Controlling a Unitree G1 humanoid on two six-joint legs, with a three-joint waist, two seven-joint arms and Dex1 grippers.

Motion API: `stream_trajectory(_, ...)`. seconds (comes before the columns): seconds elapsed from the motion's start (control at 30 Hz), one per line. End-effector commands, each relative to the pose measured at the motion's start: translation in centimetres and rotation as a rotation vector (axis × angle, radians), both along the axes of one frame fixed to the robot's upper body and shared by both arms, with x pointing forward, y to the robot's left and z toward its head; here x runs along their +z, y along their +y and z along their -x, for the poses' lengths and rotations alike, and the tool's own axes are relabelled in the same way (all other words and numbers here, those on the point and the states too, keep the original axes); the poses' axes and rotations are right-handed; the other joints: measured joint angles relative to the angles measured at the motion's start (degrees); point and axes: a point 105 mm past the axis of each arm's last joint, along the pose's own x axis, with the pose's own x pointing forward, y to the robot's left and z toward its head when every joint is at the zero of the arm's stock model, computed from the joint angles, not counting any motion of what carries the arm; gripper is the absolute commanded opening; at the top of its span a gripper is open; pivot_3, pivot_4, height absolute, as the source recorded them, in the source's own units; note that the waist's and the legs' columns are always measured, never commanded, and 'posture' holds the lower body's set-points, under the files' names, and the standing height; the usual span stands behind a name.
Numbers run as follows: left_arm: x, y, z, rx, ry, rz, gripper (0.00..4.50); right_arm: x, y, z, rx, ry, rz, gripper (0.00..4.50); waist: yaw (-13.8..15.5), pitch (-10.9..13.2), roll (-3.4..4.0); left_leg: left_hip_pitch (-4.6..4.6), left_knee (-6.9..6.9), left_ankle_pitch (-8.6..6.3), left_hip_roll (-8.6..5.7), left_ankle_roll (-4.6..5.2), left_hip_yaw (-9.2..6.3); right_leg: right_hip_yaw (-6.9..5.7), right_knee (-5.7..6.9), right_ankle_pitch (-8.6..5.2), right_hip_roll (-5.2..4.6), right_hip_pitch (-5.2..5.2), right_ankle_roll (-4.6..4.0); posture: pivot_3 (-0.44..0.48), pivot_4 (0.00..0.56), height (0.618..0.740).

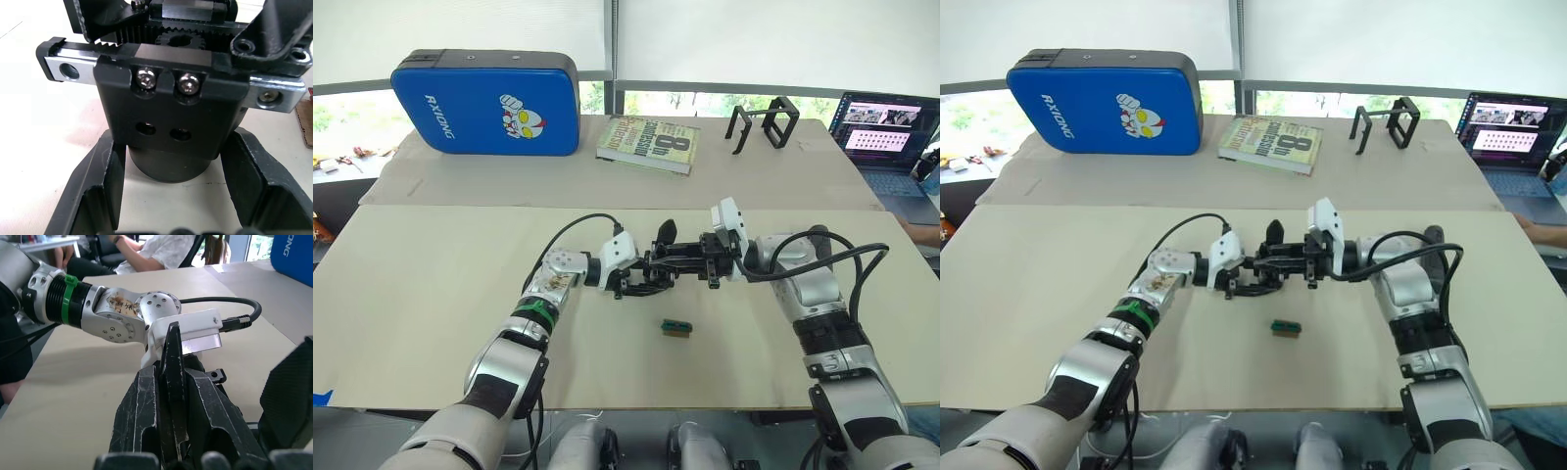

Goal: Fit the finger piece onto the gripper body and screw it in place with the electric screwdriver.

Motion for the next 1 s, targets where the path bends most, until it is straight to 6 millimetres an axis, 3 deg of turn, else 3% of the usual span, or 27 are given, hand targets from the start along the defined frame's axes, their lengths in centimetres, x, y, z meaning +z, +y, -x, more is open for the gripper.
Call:
stream_trajectory(0.03, 1.1, -0.3, -0.2, -0.010, -0.041, 0.016, 2.28, -3.8, -1.2, 0.3, -0.020, 0.116, 0.087, 0.33, 0.00, -0.01, 0.01, 0.01, 0.00, 0.00, 0.00, 0.00, -0.01, 0.00, 0.00, 0.00, 0.00, 0.01, 0.00, 0.000, 0.150, 0.740)
stream_trajectory(0.23, 1.1, -0.1, -0.3, 0.000, -0.040, 0.016, 2.28, -5.1, -1.3, 1.2, 0.055, 0.170, 0.163, 0.33, 0.01, -0.06, 0.02, 0.05, -0.01, -0.01, 0.00, 0.00, -0.02, 0.00, 0.00, 0.00, -0.03, 0.02, 0.00, 0.000, 0.150, 0.740)
stream_trajectory(0.67, 1.1, -0.4, -0.2, -0.002, -0.043, 0.022, 2.28, -6.5, -1.0, 0.7, 0.046, 0.210, 0.329, 0.33, -0.03, -0.30, 0.03, 0.37, -0.03, -0.16, 0.01, -0.27, -0.04, -0.03, -0.04, -0.03, -0.23, 0.06, -0.05, 0.000, 0.150, 0.740)
stream_trajectory(0.87, 1.1, -0.5, -0.2, -0.002, -0.043, 0.023, 2.28, -6.3, -1.3, 0.3, 0.007, 0.166, 0.321, 0.33, -0.01, -0.35, 0.02, 0.40, -0.03, -0.28, 0.00, -0.47, -0.03, -0.20, -0.02, -0.02, -0.35, 0.06, -0.06, 0.000, 0.150, 0.740)
stream_trajectory(1.0, 1.1, -0.6, -0.2, -0.002, -0.042, 0.022, 2.28, -4.9, -1.0, -0.2, -0.019, 0.125, 0.260, 0.33, -0.03, -0.37, 0.03, 0.41, -0.03, -0.28, 0.01, -0.48, -0.03, -0.22, -0.01, -0.02, -0.35, 0.08, -0.06, 0.000, 0.150, 0.740)
